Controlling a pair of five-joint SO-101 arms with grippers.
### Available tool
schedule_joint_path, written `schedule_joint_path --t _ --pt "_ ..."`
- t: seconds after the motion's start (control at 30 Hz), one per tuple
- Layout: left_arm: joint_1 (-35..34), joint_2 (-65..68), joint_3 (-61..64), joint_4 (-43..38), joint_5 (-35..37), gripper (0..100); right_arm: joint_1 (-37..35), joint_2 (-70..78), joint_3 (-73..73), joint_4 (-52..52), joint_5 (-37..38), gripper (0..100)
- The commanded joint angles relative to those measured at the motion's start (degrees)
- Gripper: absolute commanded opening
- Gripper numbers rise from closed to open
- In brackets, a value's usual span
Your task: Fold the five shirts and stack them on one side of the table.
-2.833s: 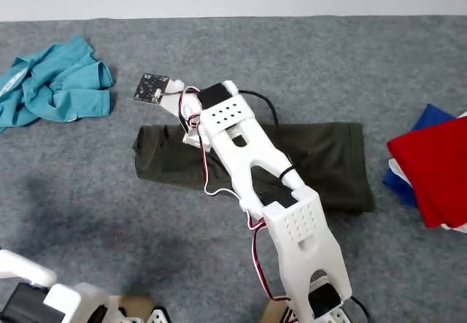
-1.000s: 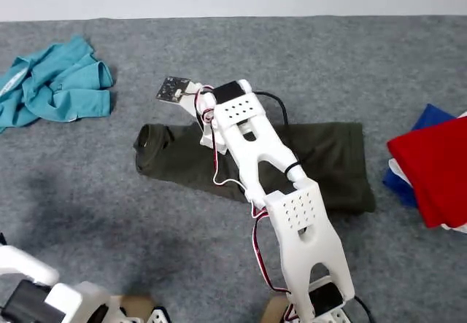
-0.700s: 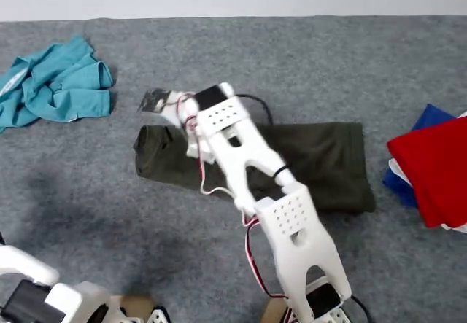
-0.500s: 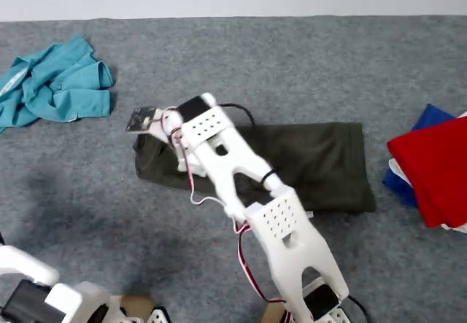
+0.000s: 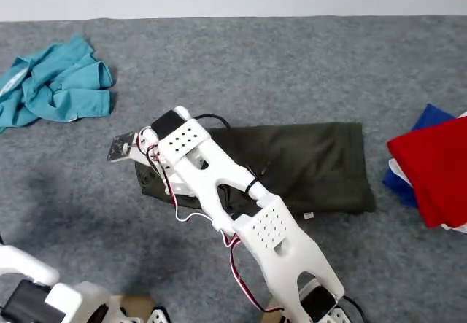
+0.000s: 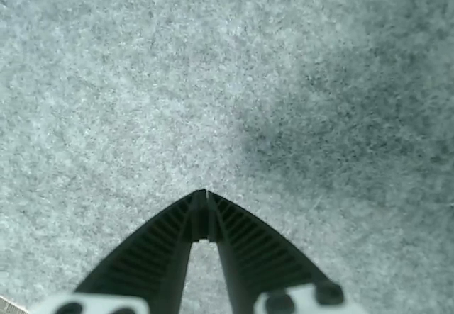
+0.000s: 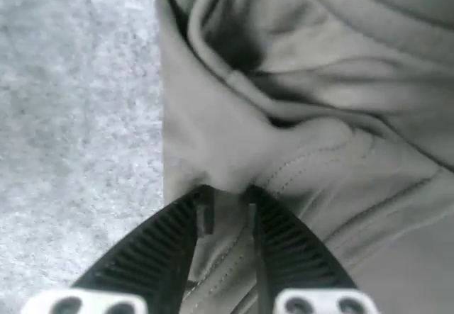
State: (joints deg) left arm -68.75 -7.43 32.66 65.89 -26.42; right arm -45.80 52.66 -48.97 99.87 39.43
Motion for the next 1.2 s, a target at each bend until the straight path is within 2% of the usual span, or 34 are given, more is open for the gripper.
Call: schedule_joint_path --t 0.0,0.2,0.47,0.63,0.77,1.03,1.17 --pt "0.4 -2.5 -0.5 -0.9 -0.4 0 0.2 -7.4 -1.7 1.5 -0.5 9.7" --pt "0.4 -2.5 -0.6 -0.9 -0.4 0 2.3 -12.4 -1.8 0.1 -0.4 9.9" --pt "0.4 -3.1 -0.7 -0.6 -0.4 0 10.9 -17.9 -1.8 2.3 -0.5 9.7" --pt "0.4 -2.8 -2.3 1.3 -0.3 0 16.0 -21.8 -1.1 2.8 -6.4 9.6" --pt "1.0 -2.6 -2.3 1.6 -0.3 0 15.3 -23.6 4.7 2.8 -7.8 9.1" --pt "2.8 -3.0 -2.2 1.7 -0.3 0 9.5 -29.8 20.1 2.4 -9.5 6.5" --pt "2.8 -2.6 -2.2 1.7 -0.3 0 9.5 -29.9 27.8 -0.7 -9.5 6.5"
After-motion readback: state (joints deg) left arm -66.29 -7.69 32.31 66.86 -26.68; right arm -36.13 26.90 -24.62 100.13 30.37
